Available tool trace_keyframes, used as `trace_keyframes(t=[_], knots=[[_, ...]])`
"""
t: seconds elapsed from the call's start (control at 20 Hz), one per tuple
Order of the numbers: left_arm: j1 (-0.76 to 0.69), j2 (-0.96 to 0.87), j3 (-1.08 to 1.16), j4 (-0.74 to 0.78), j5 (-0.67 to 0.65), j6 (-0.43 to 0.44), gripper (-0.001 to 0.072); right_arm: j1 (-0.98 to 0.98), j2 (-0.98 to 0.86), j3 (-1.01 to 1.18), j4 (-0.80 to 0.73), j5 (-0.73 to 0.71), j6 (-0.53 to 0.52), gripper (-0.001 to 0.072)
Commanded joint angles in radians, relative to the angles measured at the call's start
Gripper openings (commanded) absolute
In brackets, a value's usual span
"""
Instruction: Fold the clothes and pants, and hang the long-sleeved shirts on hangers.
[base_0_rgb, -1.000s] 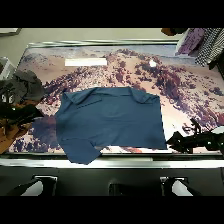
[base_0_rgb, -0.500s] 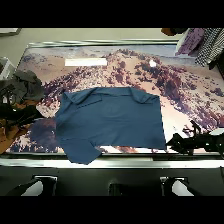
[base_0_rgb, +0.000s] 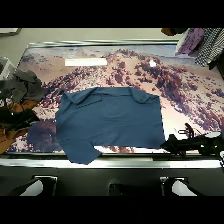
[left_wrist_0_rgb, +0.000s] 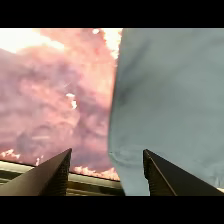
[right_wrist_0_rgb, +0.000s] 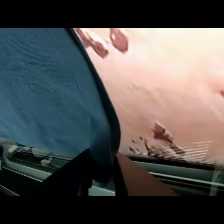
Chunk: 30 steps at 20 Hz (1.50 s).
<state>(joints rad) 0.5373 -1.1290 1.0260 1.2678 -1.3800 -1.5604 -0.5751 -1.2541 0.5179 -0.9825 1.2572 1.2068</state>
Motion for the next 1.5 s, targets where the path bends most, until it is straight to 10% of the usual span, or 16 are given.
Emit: trace_keyframes(t=[0.0,0.9,1.2,1.3,1.45], knots=[[0.101,0.002,-0.135,-0.227,0.039,0.178,0.0514,0.0,-0.003,-0.01,0.008,-0.007,-0.015,0.0081],[0.061,-0.061,-0.514,-0.382,0.238,0.299,0.0499,0.0,-0.001,-0.01,0.134,-0.053,-0.02,0.0024],[-0.001,-0.102,-0.513,-0.404,0.337,0.251,0.0225,0.0,-0.001,-0.008,0.147,-0.012,-0.052,0.0024],[-0.002,-0.101,-0.513,-0.406,0.342,0.252,0.0015,0.0,0.003,-0.008,0.192,0.012,-0.096,0.0023],[-0.028,-0.097,-0.489,-0.409,0.339,0.257,0.0013,0.034,0.056,0.011,0.263,0.007,-0.156,0.0021]])
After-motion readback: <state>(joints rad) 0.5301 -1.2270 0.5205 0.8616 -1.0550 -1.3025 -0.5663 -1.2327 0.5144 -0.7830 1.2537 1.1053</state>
